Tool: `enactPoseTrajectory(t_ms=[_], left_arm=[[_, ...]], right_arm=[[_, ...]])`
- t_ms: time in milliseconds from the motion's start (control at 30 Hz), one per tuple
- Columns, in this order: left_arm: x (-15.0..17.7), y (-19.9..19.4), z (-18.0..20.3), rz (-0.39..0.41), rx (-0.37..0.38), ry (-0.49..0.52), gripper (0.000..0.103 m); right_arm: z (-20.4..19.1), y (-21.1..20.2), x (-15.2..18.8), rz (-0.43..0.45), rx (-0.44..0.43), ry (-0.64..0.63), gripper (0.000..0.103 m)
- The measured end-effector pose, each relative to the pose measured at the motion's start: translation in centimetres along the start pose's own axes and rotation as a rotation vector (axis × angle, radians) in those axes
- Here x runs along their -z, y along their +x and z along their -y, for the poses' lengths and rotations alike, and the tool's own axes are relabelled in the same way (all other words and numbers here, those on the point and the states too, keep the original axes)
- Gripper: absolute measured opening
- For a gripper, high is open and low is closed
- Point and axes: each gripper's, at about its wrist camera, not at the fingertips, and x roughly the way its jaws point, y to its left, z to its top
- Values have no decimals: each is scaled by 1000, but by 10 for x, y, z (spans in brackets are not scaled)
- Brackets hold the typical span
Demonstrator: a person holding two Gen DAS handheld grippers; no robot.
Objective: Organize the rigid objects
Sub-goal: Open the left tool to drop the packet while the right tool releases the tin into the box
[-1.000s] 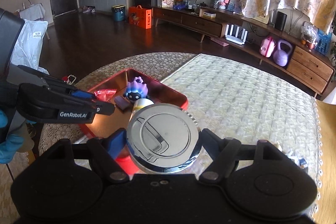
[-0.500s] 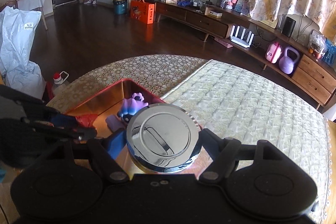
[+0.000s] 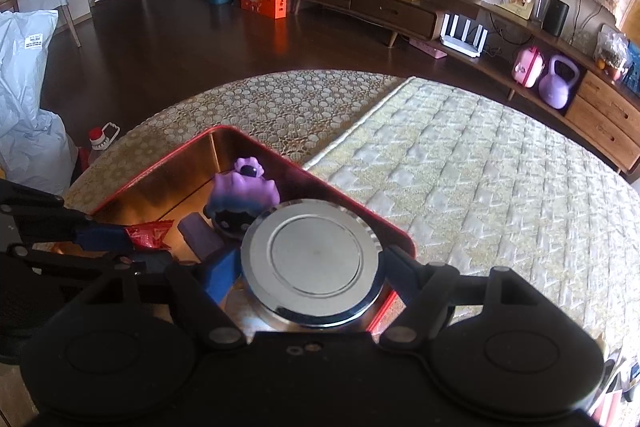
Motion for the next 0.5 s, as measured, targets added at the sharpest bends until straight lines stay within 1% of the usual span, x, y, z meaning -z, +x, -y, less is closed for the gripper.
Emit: enactPoseTrajectory(t_ms=[100, 233, 500], left_arm=[[1, 4, -2, -10, -3, -10, 22], [2, 7, 0, -4, -5, 7, 22], [2, 14, 15, 2, -54, 83, 23]], right_arm=[[2, 1, 1, -3, -31, 27, 77], [0, -1, 2, 2, -34, 38, 78], [1, -14, 10, 26, -56, 79, 78]])
